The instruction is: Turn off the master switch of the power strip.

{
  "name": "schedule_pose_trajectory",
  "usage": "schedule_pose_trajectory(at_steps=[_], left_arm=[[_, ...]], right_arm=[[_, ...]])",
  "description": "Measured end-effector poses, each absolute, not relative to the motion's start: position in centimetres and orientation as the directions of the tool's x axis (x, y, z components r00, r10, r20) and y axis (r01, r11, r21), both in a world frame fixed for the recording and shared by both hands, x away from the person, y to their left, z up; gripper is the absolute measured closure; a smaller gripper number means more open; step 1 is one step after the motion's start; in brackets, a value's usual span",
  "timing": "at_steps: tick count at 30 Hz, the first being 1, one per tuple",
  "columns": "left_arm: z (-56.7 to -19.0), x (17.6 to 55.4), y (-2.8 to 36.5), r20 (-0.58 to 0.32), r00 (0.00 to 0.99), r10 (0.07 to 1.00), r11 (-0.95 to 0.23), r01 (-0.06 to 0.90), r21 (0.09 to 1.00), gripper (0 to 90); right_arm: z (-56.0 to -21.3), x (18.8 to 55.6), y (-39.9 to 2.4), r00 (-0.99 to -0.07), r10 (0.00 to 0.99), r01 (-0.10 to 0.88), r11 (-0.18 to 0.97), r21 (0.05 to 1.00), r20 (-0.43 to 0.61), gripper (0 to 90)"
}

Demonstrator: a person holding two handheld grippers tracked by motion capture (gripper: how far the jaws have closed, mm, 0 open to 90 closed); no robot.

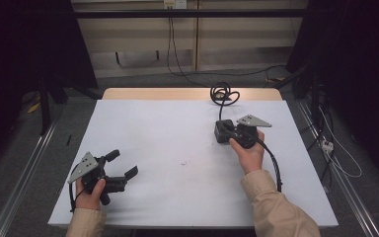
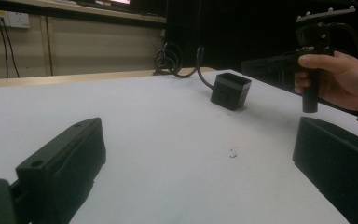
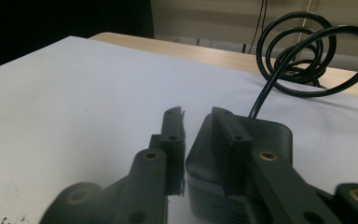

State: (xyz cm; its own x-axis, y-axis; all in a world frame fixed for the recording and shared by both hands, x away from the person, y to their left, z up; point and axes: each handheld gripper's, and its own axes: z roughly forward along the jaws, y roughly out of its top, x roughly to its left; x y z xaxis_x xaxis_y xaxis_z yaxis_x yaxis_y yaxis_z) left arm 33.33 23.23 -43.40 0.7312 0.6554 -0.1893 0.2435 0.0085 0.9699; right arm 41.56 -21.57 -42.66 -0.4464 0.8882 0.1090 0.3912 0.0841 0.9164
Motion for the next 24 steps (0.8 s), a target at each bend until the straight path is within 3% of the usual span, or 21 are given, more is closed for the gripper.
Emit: schedule_pose_trajectory(at_steps=[15,24], left_arm=[[-43.5,33.3,23.1,-0.185,0.734,0.654,0.001,0.244,0.970,2.1],[-43.5,33.3,23.3,-0.186,0.731,0.656,0.003,0.244,0.970,2.1]], right_arm=[[-42.0,40.5,-21.5,-0.455,0.880,0.431,0.083,0.898,0.137,33.6],[-42.3,39.0,-22.1,-0.460,0.877,0.431,0.083,0.899,0.140,24.6]])
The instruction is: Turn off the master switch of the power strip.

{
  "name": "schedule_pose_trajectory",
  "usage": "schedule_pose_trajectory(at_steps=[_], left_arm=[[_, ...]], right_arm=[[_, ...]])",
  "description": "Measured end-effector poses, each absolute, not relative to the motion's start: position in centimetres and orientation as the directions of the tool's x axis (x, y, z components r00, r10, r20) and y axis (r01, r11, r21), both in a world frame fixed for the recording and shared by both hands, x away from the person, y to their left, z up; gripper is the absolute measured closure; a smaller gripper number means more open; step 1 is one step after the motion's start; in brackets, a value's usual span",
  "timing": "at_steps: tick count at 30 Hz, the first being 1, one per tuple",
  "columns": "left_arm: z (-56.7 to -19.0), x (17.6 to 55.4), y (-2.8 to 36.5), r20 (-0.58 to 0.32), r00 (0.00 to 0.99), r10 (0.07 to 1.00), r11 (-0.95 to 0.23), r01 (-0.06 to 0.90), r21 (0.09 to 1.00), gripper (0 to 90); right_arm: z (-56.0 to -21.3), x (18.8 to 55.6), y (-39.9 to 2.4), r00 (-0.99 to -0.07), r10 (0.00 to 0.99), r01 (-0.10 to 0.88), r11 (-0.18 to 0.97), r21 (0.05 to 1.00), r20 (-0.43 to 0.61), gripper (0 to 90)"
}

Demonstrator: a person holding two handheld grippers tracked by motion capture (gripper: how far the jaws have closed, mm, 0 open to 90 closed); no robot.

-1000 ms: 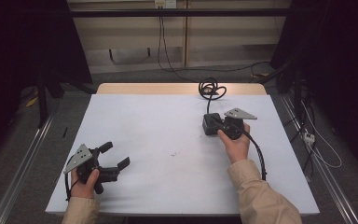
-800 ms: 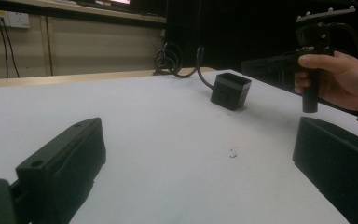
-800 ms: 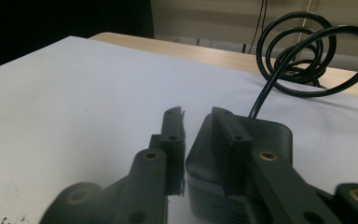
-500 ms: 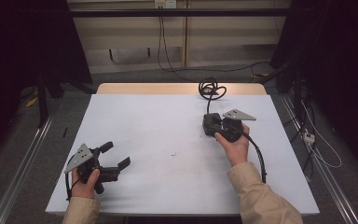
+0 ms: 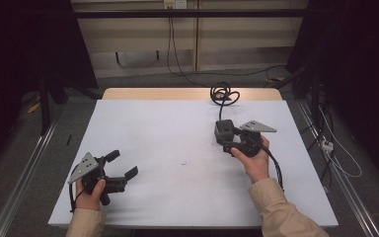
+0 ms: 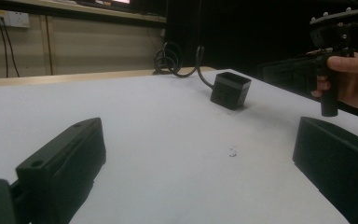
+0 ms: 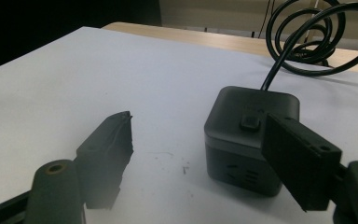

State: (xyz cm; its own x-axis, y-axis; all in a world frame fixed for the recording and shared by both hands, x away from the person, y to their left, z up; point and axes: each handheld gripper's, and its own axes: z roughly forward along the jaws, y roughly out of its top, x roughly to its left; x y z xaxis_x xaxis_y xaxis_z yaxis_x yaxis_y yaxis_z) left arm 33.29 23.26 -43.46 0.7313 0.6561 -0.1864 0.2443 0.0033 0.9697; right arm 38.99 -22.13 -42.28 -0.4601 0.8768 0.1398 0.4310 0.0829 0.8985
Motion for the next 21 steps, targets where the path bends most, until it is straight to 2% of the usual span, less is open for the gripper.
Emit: schedule_pose_trajectory(at_steps=[11,21], left_arm=[[-43.5,33.3,23.4,-0.188,0.727,0.660,0.007,0.245,0.970,2.1],[-43.5,33.3,23.4,-0.190,0.726,0.661,0.009,0.245,0.969,2.0]], right_arm=[[-42.3,37.3,-22.8,-0.482,0.865,0.439,0.099,0.893,0.141,17.7],[-42.8,35.8,-23.2,-0.502,0.856,0.445,0.133,0.886,0.124,15.6]])
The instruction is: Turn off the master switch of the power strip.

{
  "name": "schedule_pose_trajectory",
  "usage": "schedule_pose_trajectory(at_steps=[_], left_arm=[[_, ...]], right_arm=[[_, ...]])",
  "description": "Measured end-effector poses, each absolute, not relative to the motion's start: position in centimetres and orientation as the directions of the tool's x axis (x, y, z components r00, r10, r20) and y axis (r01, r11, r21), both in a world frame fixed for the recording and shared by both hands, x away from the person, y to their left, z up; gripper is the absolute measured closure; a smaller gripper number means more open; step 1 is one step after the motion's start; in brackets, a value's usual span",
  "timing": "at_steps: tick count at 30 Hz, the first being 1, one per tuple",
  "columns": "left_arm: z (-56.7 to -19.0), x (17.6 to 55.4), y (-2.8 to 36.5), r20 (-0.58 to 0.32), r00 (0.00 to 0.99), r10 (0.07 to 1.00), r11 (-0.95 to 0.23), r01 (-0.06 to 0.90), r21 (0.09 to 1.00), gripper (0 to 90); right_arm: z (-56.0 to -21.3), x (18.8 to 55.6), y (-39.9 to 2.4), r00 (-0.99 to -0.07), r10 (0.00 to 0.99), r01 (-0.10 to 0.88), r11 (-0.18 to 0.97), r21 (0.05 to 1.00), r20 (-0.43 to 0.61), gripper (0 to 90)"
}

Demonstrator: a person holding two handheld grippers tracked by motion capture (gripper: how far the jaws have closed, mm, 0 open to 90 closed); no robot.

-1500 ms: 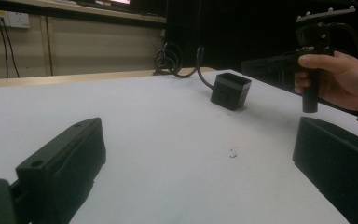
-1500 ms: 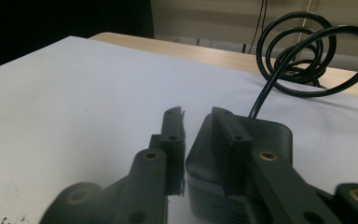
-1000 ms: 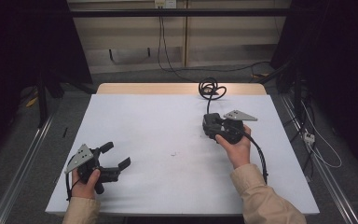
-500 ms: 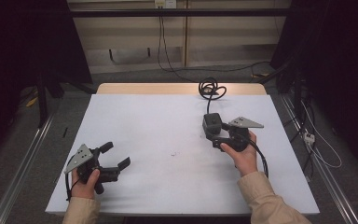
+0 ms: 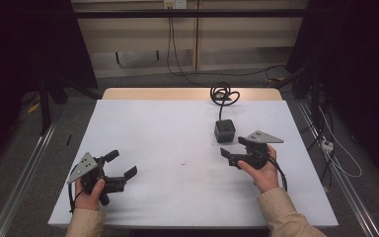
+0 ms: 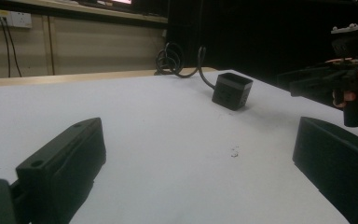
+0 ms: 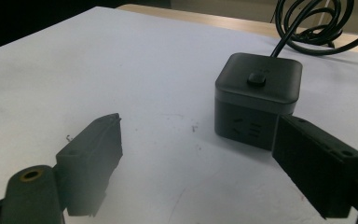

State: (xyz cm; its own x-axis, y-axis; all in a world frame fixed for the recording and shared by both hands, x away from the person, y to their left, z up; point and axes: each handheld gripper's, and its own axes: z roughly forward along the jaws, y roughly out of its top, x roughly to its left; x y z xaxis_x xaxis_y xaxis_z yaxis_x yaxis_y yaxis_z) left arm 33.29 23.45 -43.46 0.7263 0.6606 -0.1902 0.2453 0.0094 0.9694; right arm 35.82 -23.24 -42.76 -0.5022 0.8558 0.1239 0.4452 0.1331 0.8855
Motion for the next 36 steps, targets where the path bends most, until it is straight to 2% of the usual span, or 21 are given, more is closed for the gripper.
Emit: schedule_pose_trajectory(at_steps=[36], left_arm=[[-43.5,33.3,23.5,-0.188,0.724,0.663,0.006,0.246,0.969,2.1]], right_arm=[[-44.5,31.4,-26.1,-0.504,0.853,0.463,0.139,0.875,0.131,14.0]])
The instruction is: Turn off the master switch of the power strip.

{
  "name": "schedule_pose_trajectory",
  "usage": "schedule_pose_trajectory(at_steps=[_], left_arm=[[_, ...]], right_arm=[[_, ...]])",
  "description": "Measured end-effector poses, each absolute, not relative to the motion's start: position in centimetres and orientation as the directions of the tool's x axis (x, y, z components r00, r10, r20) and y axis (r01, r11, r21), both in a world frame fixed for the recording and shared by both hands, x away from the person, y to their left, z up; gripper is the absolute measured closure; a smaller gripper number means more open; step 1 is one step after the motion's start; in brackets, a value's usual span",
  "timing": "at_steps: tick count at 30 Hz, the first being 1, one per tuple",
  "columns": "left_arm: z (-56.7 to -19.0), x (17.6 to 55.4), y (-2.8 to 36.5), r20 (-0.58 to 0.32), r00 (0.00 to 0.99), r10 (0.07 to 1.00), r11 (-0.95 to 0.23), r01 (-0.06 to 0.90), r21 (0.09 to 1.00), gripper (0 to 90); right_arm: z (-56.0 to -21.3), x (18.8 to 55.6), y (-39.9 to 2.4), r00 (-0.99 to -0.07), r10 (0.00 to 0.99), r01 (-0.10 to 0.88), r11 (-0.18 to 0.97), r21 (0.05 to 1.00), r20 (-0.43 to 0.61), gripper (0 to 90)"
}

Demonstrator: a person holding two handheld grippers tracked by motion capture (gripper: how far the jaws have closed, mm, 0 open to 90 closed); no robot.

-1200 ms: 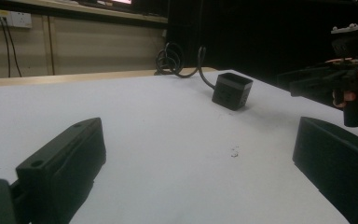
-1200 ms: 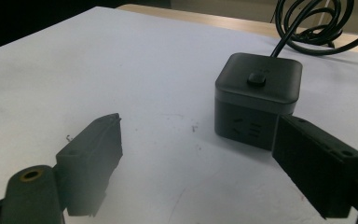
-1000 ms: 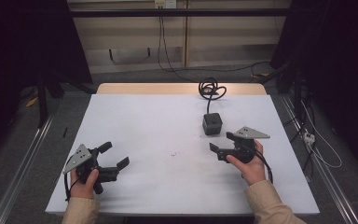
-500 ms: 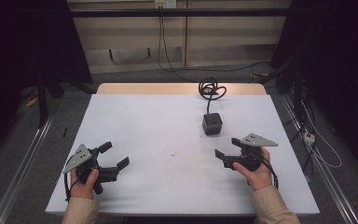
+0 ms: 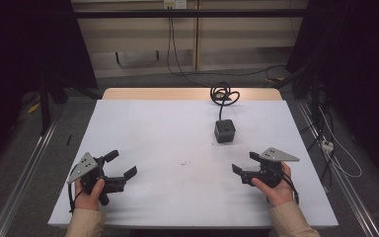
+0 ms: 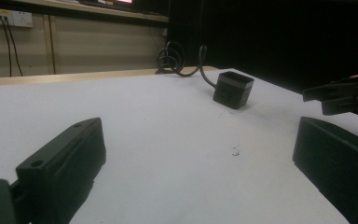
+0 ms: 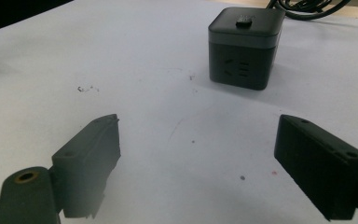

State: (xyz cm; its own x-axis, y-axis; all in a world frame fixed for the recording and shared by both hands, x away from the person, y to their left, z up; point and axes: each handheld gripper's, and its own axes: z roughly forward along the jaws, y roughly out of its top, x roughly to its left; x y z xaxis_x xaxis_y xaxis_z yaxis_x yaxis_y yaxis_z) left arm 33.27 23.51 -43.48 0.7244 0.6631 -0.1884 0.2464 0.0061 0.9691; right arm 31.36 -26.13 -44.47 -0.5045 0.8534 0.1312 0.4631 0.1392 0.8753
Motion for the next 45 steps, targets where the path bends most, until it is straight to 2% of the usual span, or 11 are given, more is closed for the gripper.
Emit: schedule_pose_trajectory(at_steps=[45], left_arm=[[-43.6,33.3,23.5,-0.185,0.727,0.662,-0.005,0.251,0.968,2.1]], right_arm=[[-45.1,28.2,-27.7,-0.511,0.853,0.461,0.170,0.871,0.104,14.1]])
